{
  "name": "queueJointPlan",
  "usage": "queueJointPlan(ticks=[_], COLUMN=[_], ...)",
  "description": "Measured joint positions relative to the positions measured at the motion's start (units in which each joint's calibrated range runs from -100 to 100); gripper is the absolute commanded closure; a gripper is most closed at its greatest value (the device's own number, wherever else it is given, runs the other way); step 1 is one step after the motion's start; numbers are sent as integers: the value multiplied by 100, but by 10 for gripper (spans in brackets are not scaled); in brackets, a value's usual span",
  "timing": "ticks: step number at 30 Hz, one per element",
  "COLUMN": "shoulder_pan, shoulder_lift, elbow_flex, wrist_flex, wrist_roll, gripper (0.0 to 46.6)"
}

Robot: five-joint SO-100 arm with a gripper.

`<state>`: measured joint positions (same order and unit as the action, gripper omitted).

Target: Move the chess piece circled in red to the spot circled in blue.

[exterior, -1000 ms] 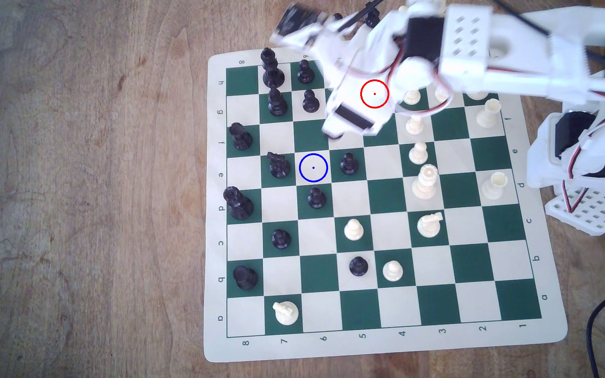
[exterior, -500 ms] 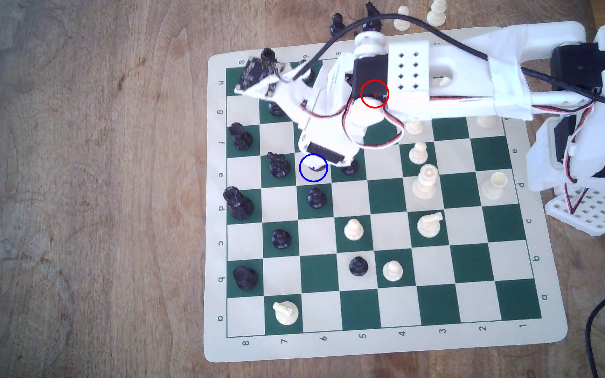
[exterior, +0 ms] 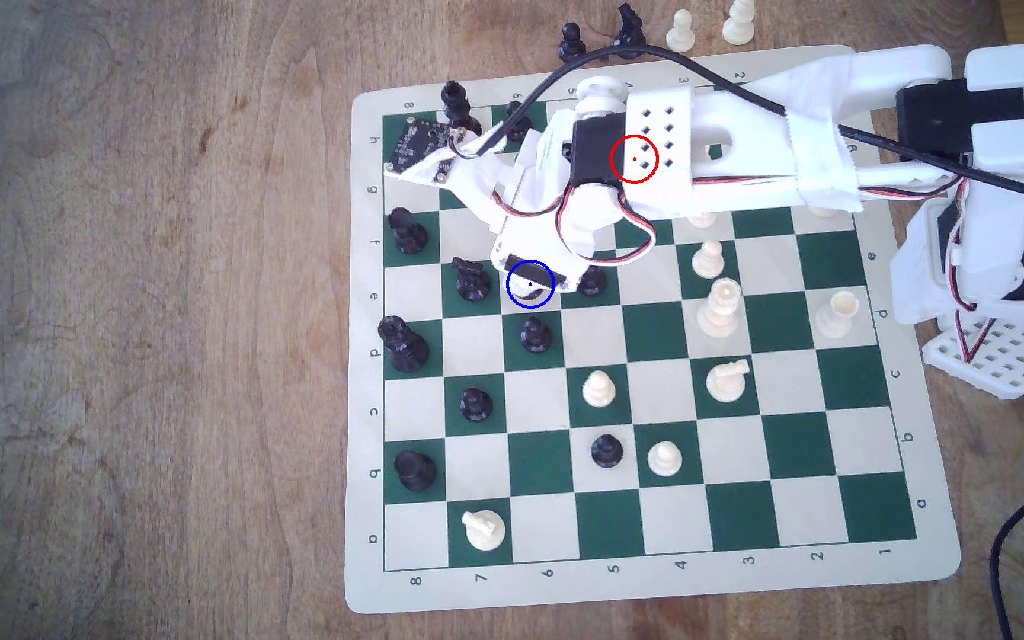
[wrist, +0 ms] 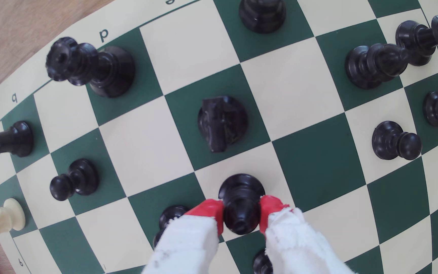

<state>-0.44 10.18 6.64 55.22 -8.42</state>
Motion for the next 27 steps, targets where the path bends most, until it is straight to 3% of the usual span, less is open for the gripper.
queueJointPlan(ticks=[20, 27], shoulder_pan=[0, 66], shoulder_lift=[126, 126], elbow_flex=[0, 0], wrist_flex=[-48, -48], wrist_roll=[0, 20], gripper=[460, 328])
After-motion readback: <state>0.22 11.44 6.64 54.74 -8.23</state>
